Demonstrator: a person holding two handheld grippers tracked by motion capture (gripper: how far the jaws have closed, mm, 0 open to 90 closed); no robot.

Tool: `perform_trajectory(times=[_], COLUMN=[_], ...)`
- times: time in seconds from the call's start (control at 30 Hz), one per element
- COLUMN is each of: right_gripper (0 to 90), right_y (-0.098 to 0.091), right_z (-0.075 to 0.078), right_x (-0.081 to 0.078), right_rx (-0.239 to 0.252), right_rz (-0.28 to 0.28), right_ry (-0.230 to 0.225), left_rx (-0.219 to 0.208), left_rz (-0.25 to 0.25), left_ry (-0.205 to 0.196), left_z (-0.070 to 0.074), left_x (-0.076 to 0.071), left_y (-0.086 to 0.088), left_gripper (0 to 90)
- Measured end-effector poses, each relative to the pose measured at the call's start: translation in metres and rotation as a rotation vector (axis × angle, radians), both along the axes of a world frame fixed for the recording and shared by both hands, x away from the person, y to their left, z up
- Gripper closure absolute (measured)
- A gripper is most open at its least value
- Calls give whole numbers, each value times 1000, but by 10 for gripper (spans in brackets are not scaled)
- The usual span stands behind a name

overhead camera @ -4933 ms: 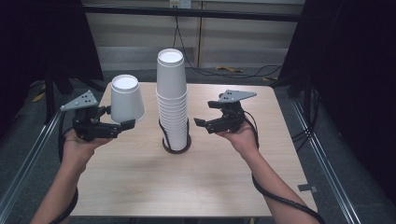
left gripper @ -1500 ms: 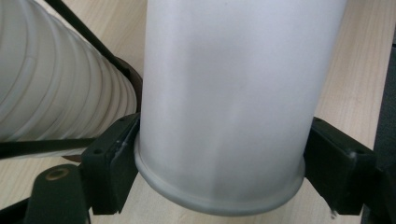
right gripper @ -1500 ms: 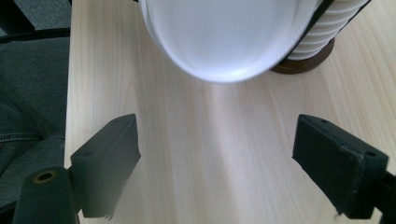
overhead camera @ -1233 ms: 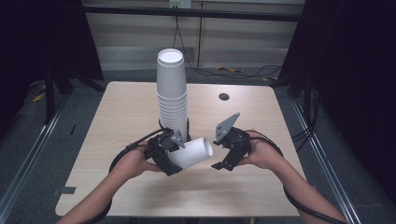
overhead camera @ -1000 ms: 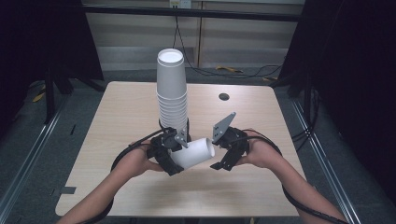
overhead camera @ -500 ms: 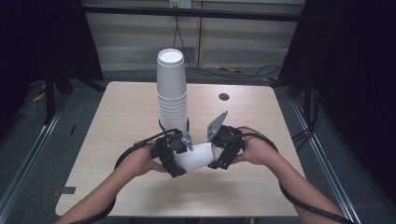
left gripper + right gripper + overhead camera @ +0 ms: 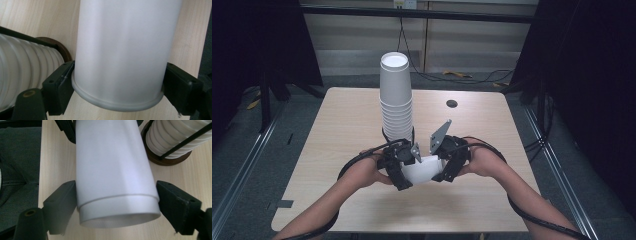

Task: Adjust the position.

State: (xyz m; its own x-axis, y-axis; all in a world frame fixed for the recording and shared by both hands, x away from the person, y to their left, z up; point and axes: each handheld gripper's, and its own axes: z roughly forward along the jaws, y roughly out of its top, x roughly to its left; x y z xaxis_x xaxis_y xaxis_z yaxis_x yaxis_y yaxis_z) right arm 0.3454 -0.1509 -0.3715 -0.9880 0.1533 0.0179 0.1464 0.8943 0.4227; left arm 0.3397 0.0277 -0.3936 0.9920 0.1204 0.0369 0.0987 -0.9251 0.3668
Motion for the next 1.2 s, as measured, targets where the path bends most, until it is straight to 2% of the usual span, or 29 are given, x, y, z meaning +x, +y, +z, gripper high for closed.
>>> perform_trajectory(times=[0.2, 0.3, 0.33, 0.43, 0.5, 0.53, 0.6, 0.63, 0.67, 0.77, 0.8, 0.97, 1.0, 1.1, 1.17, 1.2], right_gripper=[246, 253, 257, 261, 266, 271, 272, 273, 274, 273, 273, 272, 272, 270, 269, 269], right_y=[0, -1, -2, -4, -5, -5, -6, -6, -8, -9, -10, -14, -16, -18, -20, -20], right_z=[-1, -1, -1, -1, -2, -2, -2, -2, -3, -3, -3, -3, -3, -3, -4, -4], right_x=[-3, -4, -4, -4, -4, -5, -5, -5, -5, -4, -4, -3, -3, -3, -2, -2], right_rx=[-3, -3, -2, 8, 11, 14, 17, 18, 29, 31, 34, 59, 73, 87, 98, 98], right_rz=[48, 53, 57, 58, 54, 54, 52, 45, 37, 39, 25, 13, 5, 0, -8, -8], right_ry=[-26, -31, -33, -26, -25, -22, -17, -21, -17, -26, -6, -4, 3, -6, 6, 6], left_rx=[0, -7, -13, -27, -24, -27, -30, -48, -42, -59, -63, -118, -137, -154, -185, -190], left_rz=[-9, -16, -25, -20, -36, -43, -45, -38, -52, -49, -49, -42, -27, -21, 9, 5], left_ry=[3, -11, 7, 6, -4, 7, 5, 8, 4, -7, -1, -4, 0, -1, 19, 11], left_z=[2, 3, 4, 4, 5, 5, 5, 5, 6, 5, 5, 7, 7, 7, 5, 4], left_x=[0, 0, 1, 1, 2, 3, 3, 3, 4, 5, 6, 7, 8, 10, 9, 10], left_y=[-1, -1, 0, 0, 1, 1, 1, 2, 2, 4, 4, 9, 12, 14, 17, 18], left_gripper=[180, 176, 169, 165, 165, 166, 164, 164, 160, 146, 138, 126, 126, 119, 115, 115])
